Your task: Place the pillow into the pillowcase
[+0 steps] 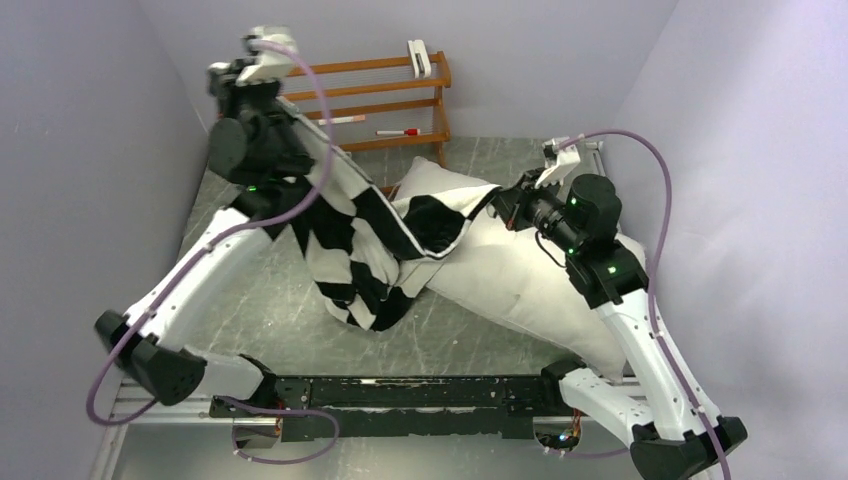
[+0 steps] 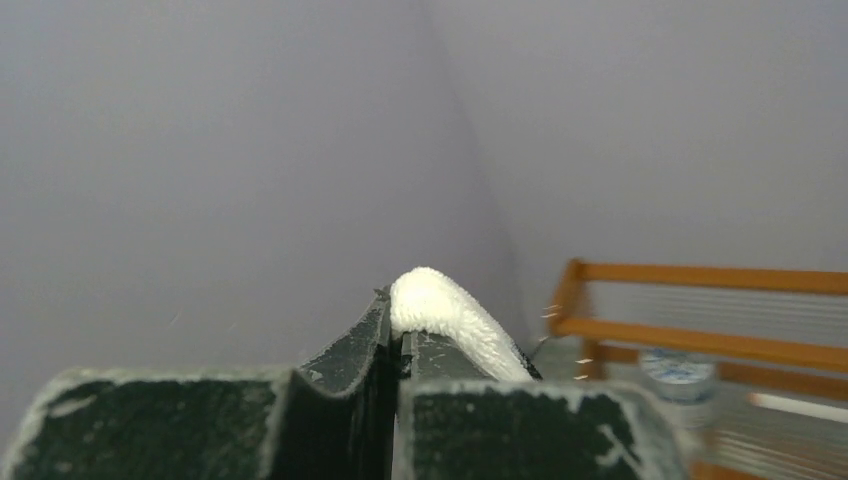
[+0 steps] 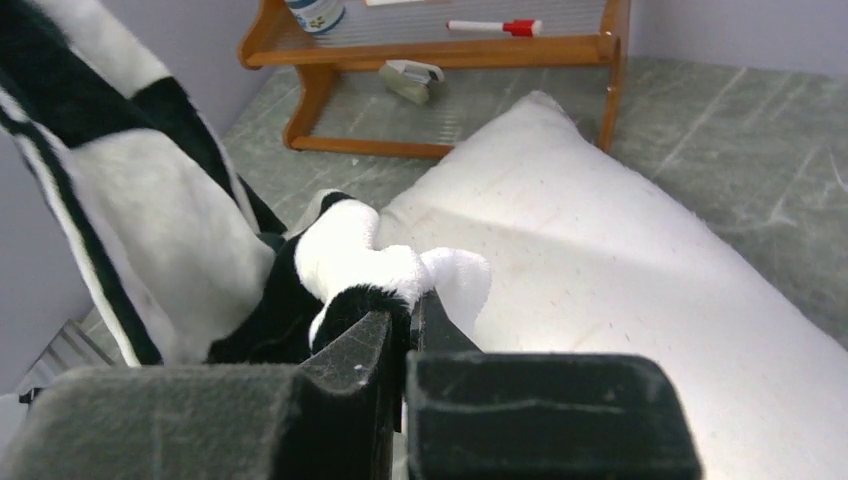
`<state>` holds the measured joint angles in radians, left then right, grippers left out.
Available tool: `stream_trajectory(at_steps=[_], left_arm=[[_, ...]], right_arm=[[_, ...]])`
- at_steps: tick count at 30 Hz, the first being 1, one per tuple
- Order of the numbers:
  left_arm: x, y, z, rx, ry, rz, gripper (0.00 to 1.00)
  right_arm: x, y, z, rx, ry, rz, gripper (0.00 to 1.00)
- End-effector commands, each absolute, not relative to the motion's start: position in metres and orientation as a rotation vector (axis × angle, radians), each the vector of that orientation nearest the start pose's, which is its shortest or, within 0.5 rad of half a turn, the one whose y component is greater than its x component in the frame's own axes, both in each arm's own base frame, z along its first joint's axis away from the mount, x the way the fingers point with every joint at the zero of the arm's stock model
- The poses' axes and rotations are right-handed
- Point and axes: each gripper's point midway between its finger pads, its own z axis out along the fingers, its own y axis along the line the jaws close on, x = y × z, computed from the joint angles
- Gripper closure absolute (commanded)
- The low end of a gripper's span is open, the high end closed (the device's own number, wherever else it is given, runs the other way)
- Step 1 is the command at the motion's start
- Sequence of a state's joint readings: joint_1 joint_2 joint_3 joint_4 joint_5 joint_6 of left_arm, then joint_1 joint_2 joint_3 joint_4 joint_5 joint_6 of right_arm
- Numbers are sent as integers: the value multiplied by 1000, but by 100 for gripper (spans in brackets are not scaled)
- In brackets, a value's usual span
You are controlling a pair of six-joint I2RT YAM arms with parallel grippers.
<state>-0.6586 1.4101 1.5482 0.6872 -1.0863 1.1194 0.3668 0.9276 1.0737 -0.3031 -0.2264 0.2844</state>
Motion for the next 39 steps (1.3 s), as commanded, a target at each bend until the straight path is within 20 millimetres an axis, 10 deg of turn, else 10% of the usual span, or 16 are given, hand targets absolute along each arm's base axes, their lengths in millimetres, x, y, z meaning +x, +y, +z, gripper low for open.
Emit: stream_trajectory(at_steps=[1,12,25,33,39], left_arm=[[328,26,541,-375,1213,704,95],[308,92,504,-330,1337,893,95],[209,135,553,-433,1141,1092,95],[201,131,563,-387,1104,1078,95],[252,130,512,-344,1164,1135,95]], right_arm=[[264,141,371,-212,1761,591,100],[179,115,467,-315,1454,584,100],[65,109,542,-412,1078,799,100],[156,95,495,-193,1424,602,100],[254,125,412,-174,1639,544,100]])
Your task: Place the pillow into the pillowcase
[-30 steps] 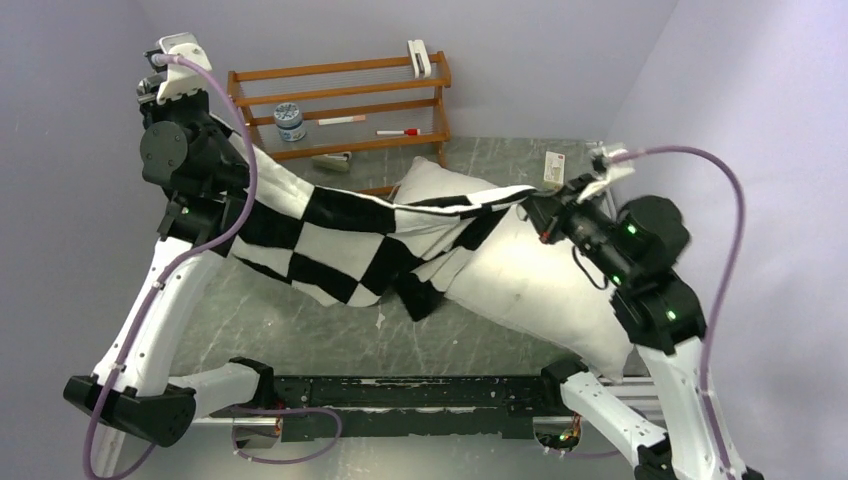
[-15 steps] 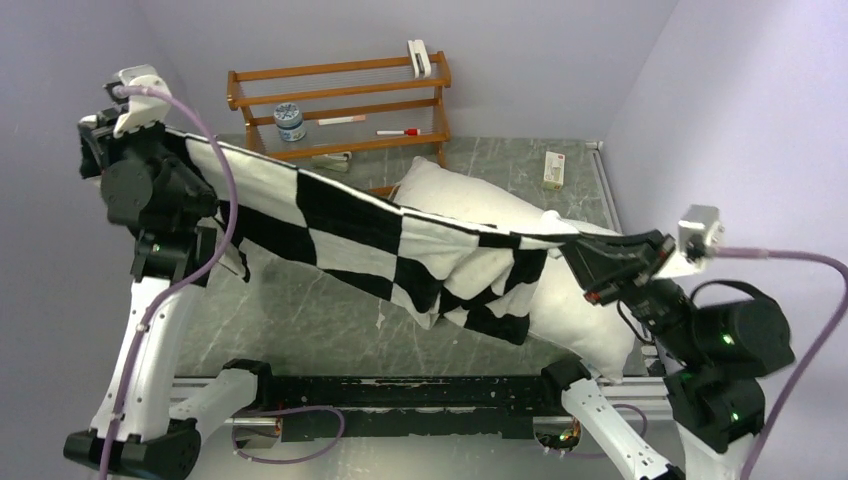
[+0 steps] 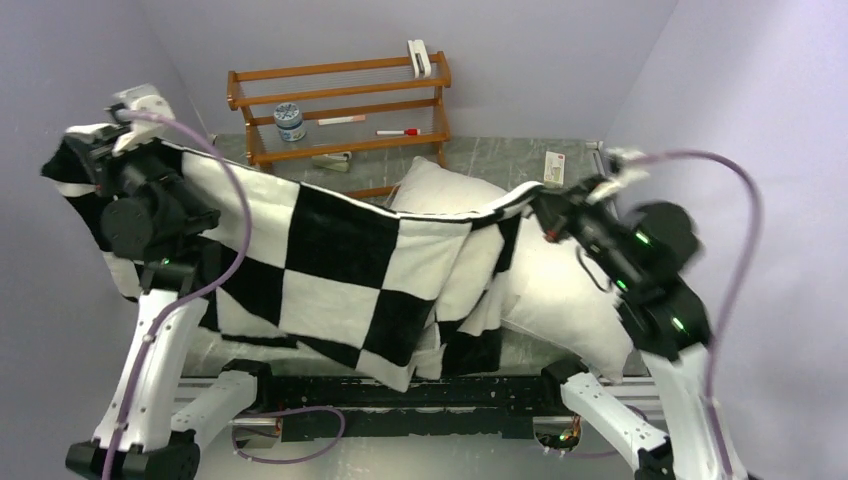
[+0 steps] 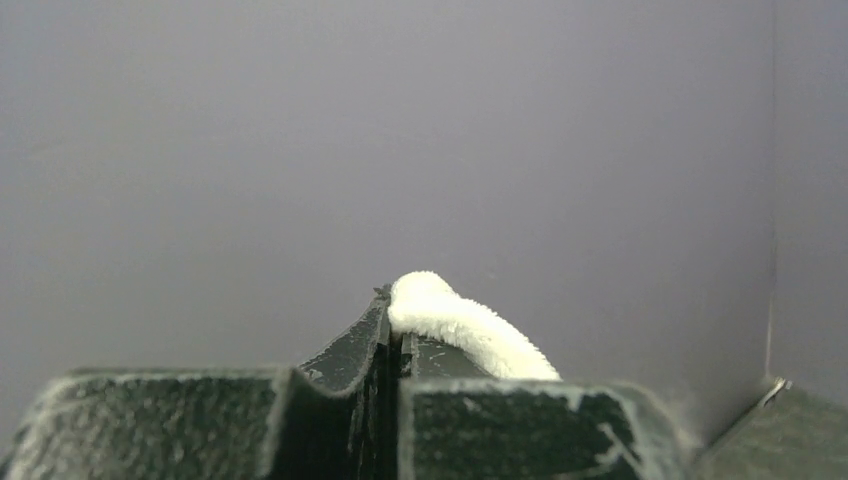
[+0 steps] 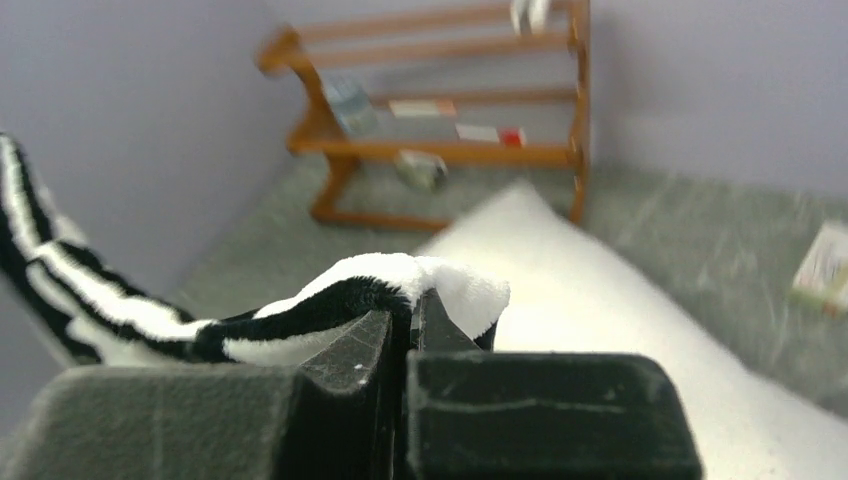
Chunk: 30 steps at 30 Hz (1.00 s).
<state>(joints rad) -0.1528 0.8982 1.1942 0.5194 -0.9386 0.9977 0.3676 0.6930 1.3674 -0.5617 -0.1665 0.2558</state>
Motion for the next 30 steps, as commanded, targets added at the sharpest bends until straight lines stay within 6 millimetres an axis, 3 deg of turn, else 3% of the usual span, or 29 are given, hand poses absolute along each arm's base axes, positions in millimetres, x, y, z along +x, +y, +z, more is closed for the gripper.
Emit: stream_trajectory(at_steps=[1,7,11,14,17,21,25,27,30], left_arm=[[265,131,499,-342,1183,1116,95],[341,145,394,-384,1379,993,95],[384,166,337,-456,1503,973,95],[406,168,331,-492,1494,945,95],[426,168,330,-492,1486,916,95],[432,177,317,-556,1503,967,95],[435,177,293,-566,1548,964,95],[435,176,285,-574,1571,945,86],[436,171,291,-611,1573,876,70]], right_arm=[[267,131,400,-180,1665,540,100],[336,169,326,-231,1759,585,100],[379,163,290,-143,1858,481,100],[400,151,272,-81,1918,421,100],[407,156,268,-86,1912,454,100],[405,169,265,-103,1899,541,100],[397,172,259,-73,1897,595,88],[394,170,260,-63,1892,597,82],[392,164,263,-64,1905,559,76]])
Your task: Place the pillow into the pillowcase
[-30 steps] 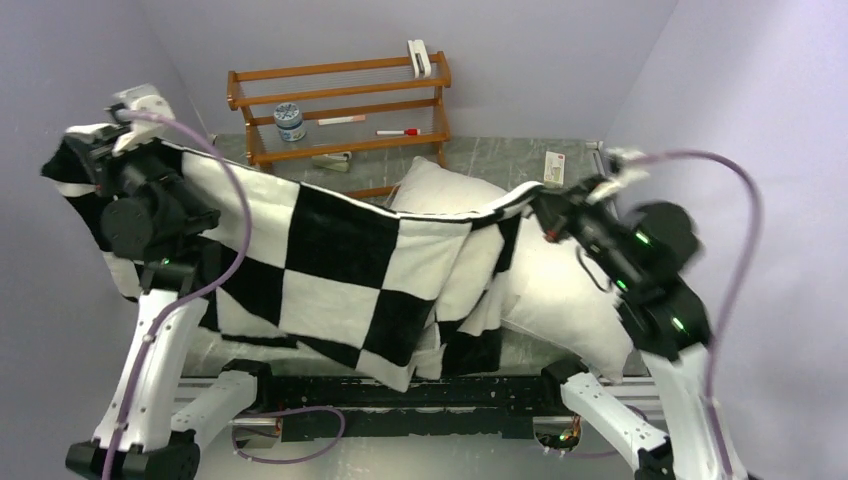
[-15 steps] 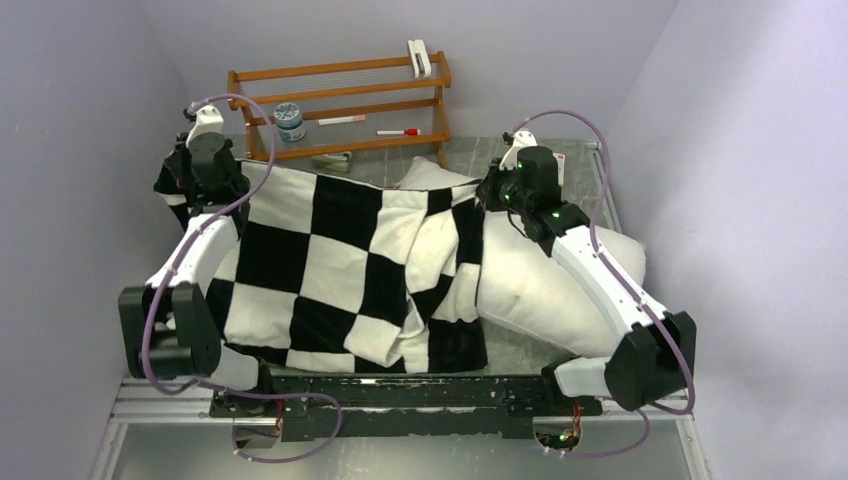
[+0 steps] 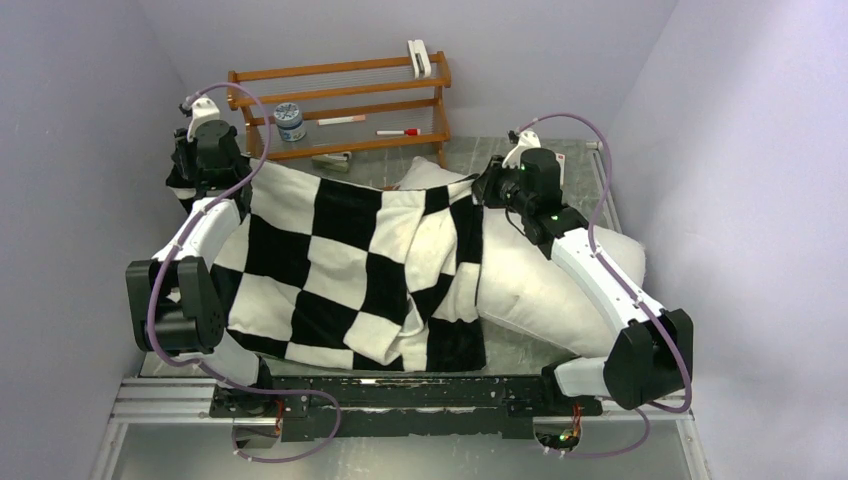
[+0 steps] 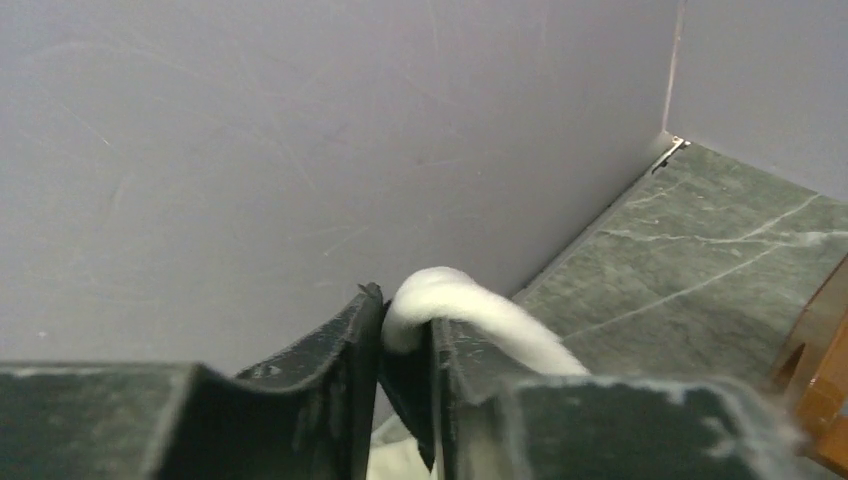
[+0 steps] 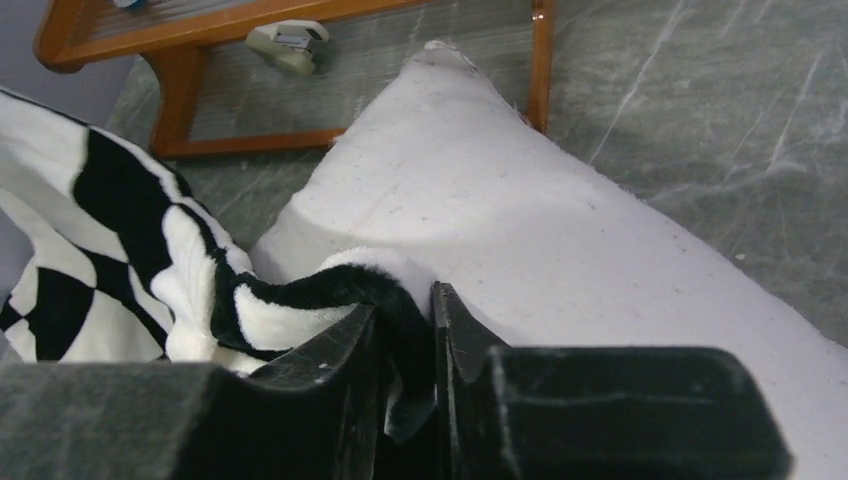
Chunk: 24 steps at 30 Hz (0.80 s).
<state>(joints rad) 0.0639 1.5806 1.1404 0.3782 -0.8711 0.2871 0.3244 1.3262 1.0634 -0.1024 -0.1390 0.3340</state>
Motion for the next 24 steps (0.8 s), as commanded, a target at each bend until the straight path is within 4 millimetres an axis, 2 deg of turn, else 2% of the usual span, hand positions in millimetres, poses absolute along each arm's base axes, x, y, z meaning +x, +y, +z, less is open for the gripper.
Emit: stream_trajectory(at_steps=[1,3,6,10,13,18,21,24], left_arm=[[436,166,291,-622,1596,843,60],[436,157,299,-710,1577,760,41],[440,129,311,-697,1577,669,28],[435,80,324,-614,1600,577,24],[431,35,327,-502,1643,406,16],[412,-35,335,-324,1687,108,16],[396,-82,333,-174,1725,-110,21],[379,-126,323,-82,1778,-294,23]], right_arm=[[391,161,264,-67,1912,532,72],[388,157,261,-84,1918,502,59],[381,155,263,-131,1922,483,36],[378,143,268,-107,1925,422,27],[381,138,264,-129,1942,367,20],[380,118,272,-143,1978,227,14],[383,111,280,-121,1965,187,13],[387,119,278,-146,1993,216,12]])
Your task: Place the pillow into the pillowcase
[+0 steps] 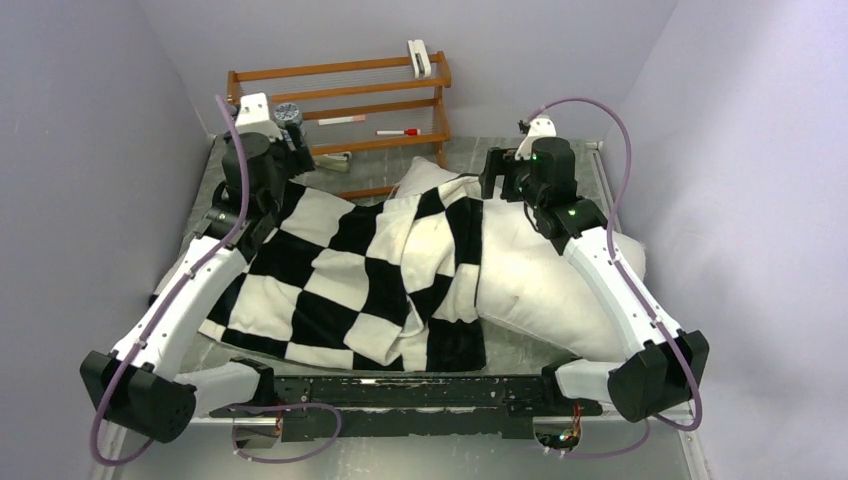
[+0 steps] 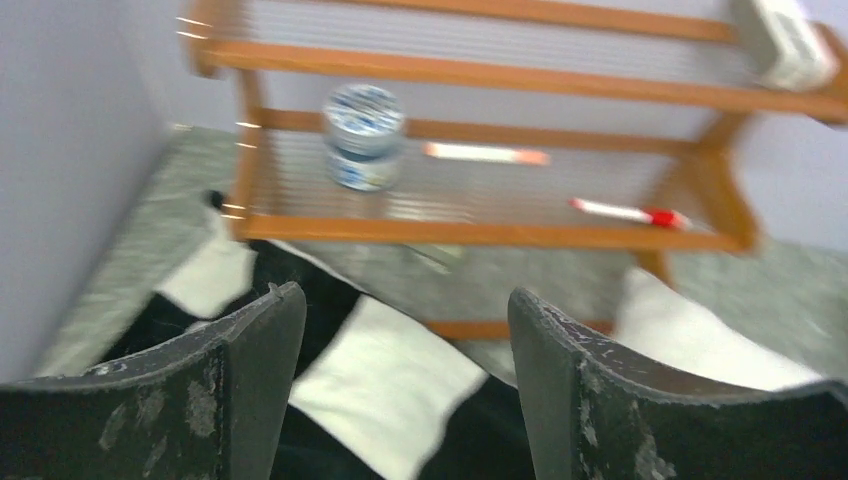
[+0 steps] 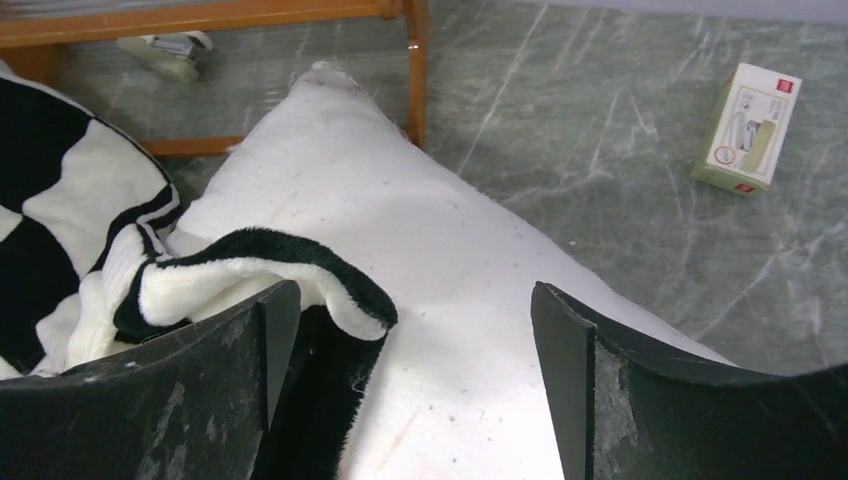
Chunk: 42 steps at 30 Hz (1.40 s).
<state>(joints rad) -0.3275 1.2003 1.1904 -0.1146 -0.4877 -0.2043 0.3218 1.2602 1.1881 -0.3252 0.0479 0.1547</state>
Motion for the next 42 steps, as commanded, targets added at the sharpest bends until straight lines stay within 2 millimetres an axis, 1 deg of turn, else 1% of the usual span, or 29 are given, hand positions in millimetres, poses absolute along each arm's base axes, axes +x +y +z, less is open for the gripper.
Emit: stream_trajectory(at_steps=[1,3,5,7,10,13,15,17,19,20,23,26,29,30,32,34,35,36,37,38,39,42], left_arm=[[373,-140,320,-41,1795,-345,23],[364,-167,315,55,1822,-418,24],[355,-186,309,128,1836,-470,24],[346,-201,305,192,1837,-515,24],[334,-222,305,253,1814,-588,25],[320,-249,304,329,1783,-652,23],[316,-263,299,370,1775,-667,22],[316,-276,293,412,1769,-671,20],[320,-288,280,453,1783,-660,19],[325,-295,279,462,1768,-661,19],[333,-313,265,497,1775,-662,18],[338,-328,254,516,1757,-678,20],[344,-345,237,570,1786,-679,22],[346,-348,231,581,1802,-669,25],[351,-348,226,579,1819,-638,35],[356,-339,226,545,1844,-580,59],[357,-334,225,537,1863,-549,69],[357,-331,225,542,1875,-527,74],[355,-327,220,550,1909,-502,80],[354,-323,219,541,1934,-481,85],[354,-318,218,525,1953,-463,88],[349,-305,215,479,1965,-438,92]], right_arm=[[387,119,277,-158,2011,212,11],[387,116,275,-189,2030,172,11],[385,110,274,-234,2048,122,11],[382,101,277,-235,2063,63,12],[369,93,284,-257,2066,31,13],[354,100,284,-302,2060,101,15],[346,103,280,-320,2072,131,15],[340,101,273,-326,2088,123,15],[336,97,263,-350,2112,93,15],[335,95,257,-374,2129,74,14],[334,90,250,-418,2162,30,13],[334,89,244,-448,2183,21,12],[331,89,236,-487,2205,8,12],[331,88,232,-504,2213,1,11],[331,90,226,-534,2216,5,10],[331,95,218,-574,2223,30,10],[333,97,213,-585,2231,39,9],[334,99,207,-596,2243,48,9],[335,104,201,-615,2253,75,9],[338,109,196,-633,2259,100,9],[341,113,192,-640,2260,120,9],[356,125,179,-640,2241,173,9]])
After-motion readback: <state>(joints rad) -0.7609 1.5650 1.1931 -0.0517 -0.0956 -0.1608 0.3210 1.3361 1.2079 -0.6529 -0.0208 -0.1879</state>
